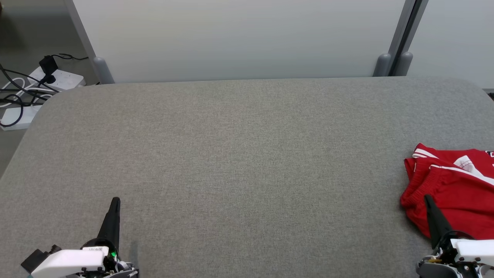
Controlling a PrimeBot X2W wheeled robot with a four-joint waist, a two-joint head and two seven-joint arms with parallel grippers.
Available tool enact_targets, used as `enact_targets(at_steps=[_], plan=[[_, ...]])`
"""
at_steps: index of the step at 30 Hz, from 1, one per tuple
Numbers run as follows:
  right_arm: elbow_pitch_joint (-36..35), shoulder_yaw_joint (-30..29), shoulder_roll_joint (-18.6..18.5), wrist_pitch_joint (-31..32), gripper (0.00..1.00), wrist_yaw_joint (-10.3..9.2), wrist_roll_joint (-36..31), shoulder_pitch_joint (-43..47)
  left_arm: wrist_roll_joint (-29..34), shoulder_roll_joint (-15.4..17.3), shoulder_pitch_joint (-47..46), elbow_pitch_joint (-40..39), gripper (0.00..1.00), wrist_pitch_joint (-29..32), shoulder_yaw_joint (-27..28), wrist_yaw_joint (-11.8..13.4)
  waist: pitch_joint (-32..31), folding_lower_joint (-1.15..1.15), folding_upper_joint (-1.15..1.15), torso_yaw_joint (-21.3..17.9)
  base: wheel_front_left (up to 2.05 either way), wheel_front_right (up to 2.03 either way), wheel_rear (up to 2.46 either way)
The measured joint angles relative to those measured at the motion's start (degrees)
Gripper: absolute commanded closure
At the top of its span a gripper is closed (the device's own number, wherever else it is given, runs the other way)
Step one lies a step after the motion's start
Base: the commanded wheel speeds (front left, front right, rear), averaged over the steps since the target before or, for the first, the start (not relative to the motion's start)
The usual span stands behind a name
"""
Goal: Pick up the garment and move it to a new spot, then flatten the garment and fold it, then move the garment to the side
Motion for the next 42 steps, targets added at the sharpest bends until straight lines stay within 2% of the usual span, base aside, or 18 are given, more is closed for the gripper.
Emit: enact_targets(at_steps=[5, 42], plan=[[0.0, 0.0, 0.0, 0.5, 1.0, 0.0, 2.4, 0.0, -2.5, -0.2, -1.3, 0.0, 1.0, 0.4, 0.1, 0.0, 0.1, 0.0, 0.0, -0.1, 0.0, 0.0, 0.0], [0.0, 0.0, 0.0, 0.5, 1.0, 0.0, 2.4, -0.3, -2.5, -0.2, -1.3, 0.0, 1.0, 0.4, 0.1, 0.0, 0.1, 0.0, 0.0, -0.1, 0.0, 0.0, 0.0]])
